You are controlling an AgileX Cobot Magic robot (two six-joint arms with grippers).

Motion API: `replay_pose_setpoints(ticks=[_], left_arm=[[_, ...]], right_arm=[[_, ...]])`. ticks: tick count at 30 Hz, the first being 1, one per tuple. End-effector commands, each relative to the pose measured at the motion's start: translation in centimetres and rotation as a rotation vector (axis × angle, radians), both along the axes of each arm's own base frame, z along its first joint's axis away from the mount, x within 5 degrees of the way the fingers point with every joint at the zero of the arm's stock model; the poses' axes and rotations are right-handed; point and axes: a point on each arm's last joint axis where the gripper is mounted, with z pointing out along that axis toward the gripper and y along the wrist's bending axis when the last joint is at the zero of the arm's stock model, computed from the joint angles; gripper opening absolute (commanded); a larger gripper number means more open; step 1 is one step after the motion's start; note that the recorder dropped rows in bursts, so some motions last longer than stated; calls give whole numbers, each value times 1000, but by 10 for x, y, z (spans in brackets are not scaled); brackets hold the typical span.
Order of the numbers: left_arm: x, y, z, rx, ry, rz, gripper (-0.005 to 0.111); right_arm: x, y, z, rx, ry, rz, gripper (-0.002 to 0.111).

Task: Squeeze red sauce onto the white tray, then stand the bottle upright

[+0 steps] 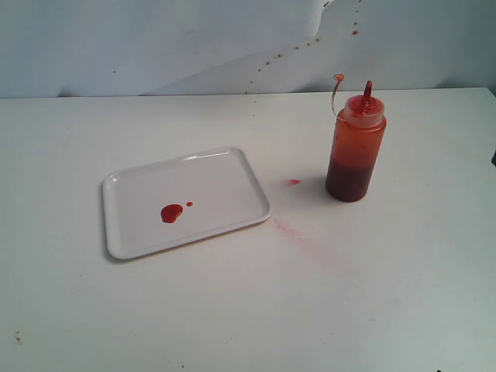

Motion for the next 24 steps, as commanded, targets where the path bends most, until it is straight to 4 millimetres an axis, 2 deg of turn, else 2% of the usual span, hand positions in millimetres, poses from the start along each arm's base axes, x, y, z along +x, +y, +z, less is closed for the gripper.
replay_pose_setpoints(ticks=[1,24], left_arm=[[0,0,-1,1,-4,-5,0],[0,0,-1,-1,-4,-5,0]], right_arm=[[-1,0,0,-6,-16,0,0],[-2,-1,2,1,-29,-2,0]])
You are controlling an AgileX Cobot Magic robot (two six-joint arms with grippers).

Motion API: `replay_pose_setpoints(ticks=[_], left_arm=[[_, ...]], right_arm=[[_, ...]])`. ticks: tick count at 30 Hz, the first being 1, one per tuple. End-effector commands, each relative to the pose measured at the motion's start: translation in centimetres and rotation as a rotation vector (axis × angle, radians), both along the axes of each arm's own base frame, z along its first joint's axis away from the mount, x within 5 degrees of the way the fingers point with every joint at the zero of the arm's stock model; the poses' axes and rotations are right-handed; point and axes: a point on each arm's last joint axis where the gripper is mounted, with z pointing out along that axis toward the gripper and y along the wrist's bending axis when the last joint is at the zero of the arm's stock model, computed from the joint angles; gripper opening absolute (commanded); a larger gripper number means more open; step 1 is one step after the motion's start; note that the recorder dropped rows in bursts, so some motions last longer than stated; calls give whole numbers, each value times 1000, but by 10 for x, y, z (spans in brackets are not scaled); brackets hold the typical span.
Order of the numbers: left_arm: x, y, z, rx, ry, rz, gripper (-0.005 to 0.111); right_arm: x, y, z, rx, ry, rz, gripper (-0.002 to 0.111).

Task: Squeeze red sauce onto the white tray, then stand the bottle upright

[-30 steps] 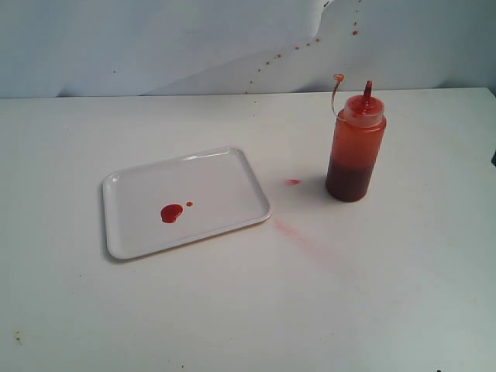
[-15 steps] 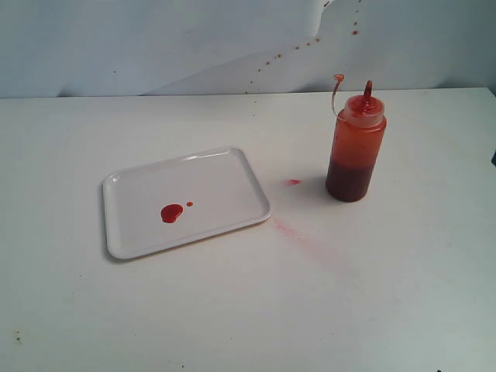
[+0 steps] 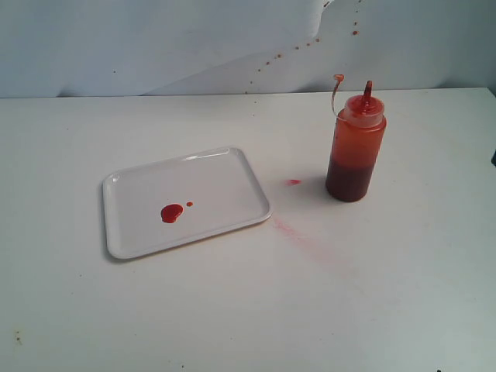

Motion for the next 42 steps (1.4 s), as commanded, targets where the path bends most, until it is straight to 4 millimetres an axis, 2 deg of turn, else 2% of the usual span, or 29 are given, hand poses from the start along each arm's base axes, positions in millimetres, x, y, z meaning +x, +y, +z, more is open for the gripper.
replay_pose_setpoints(ticks=[1,7,19,24,29,35,38,42], left_arm=[[0,0,-1,-3,-4,-4,0],[0,0,-1,-1,-4,-5,0],[0,0,-1,-4,-6,-4,0],[0,0,-1,-2,-6,-5,0],[0,0,-1,-2,-6,-5,0],[0,0,-1,-4,-6,-4,0],[0,0,-1,-4,-6,-4,0],[0,0,-1,-2,-6,-5,0]], right_arm=[[-4,-2,4,7,-43,-4,0],[-18,-14,14,30,-105,-48,0],[-36,-53,25,92,-193,-330,0],[-59,-69,32,85,-272,-508,0],[-70,-70,35,85,-315,-539,0],[-69,-69,33,84,-291,-534,0],[-65,-67,29,-11,-240,-519,0],[-65,-65,28,49,-231,-488,0]])
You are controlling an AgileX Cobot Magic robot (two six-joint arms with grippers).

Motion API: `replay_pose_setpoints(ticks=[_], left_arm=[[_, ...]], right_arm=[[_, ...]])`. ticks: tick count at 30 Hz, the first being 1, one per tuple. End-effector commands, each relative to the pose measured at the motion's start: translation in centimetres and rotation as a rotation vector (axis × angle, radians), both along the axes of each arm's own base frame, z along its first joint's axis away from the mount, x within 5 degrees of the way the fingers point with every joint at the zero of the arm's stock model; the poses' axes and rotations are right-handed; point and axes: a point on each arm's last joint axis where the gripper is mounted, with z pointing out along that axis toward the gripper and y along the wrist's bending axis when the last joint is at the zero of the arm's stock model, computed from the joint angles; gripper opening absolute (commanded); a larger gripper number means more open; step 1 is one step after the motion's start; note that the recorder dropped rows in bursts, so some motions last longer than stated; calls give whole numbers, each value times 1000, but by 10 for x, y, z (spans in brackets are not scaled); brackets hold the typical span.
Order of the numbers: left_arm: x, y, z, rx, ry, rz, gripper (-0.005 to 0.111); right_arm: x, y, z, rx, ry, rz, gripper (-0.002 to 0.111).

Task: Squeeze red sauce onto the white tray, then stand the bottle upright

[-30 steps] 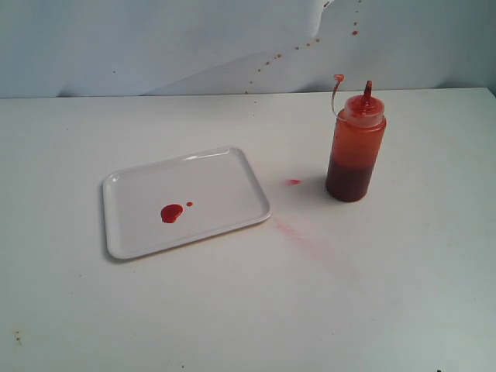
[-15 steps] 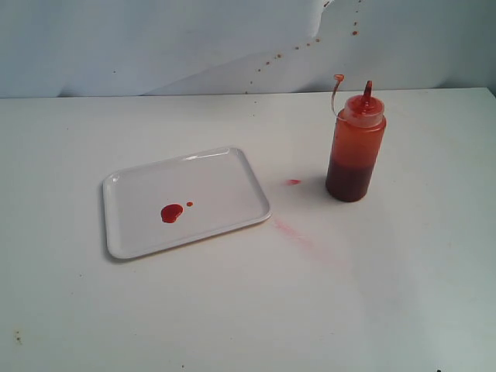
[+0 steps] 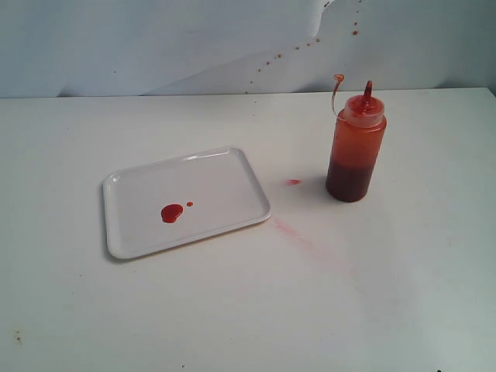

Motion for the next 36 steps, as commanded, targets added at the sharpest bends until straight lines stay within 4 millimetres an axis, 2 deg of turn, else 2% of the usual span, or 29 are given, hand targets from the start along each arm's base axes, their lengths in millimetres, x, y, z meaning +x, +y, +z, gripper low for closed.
replay_pose_setpoints(ticks=[1,6,13,26,36], left_arm=[[0,0,-1,-2,-6,-5,0],[0,0,-1,-2,-6,-5,0],[0,0,-1,-5,-6,-4,0],[0,0,-1,-1,-6,-5,0],[0,0,-1,-4,-6,-4,0]], right_arm=[[1,0,-3,25,14,8,0],[3,-2,-11,46,103,-8,0],[6,-2,-22,172,128,19,0],[14,-4,-77,324,240,29,0],[9,-1,-132,355,381,34,0]])
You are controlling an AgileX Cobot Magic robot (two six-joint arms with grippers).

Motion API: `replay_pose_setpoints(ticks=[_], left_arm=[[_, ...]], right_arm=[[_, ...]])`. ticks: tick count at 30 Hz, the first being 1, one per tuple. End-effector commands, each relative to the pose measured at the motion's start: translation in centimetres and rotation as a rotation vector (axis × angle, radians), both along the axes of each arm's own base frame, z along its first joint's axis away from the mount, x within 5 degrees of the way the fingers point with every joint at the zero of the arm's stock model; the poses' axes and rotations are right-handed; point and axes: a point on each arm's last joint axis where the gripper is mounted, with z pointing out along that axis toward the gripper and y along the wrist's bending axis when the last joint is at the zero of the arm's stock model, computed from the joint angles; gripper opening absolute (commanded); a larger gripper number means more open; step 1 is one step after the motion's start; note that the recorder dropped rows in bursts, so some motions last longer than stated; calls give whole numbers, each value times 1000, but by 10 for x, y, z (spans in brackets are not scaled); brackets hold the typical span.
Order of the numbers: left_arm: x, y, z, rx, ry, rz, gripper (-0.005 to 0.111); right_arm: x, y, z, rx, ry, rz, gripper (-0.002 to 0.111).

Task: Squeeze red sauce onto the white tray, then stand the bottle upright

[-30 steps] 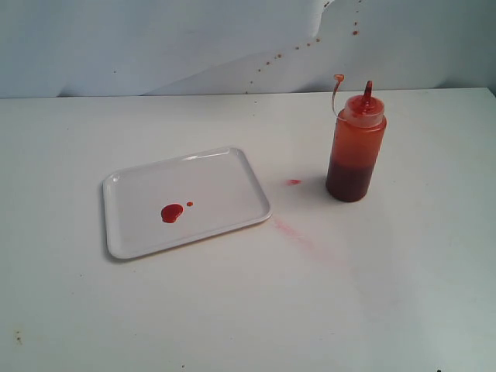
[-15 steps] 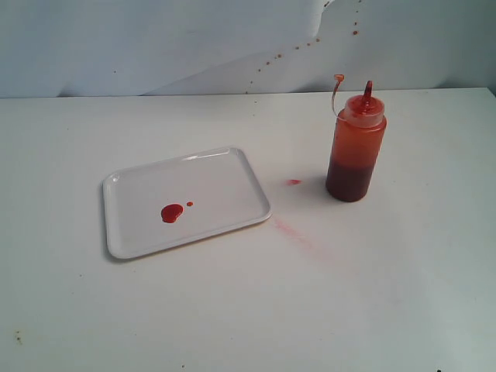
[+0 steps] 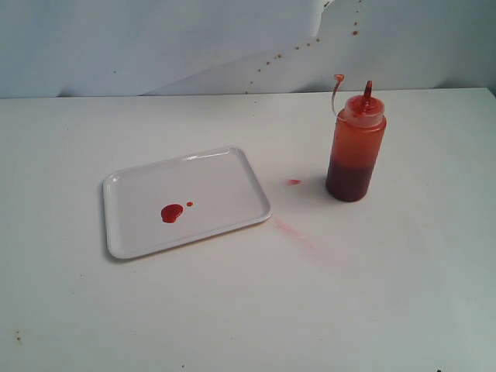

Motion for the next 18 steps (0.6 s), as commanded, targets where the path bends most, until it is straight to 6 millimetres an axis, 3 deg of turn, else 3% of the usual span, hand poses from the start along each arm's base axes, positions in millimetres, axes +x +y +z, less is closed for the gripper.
replay_pose_setpoints(ticks=[1,4,18], left_arm=[[0,0,-1,-4,-6,-4,0],[0,0,0,-4,-9,-5,0],[0,0,-1,-1,-8,-5,0]], right_arm=[[-6,3,-30,15,56,28,0],[-11,7,-50,-14,80,70,0],[-22,17,-66,-82,244,218,0]])
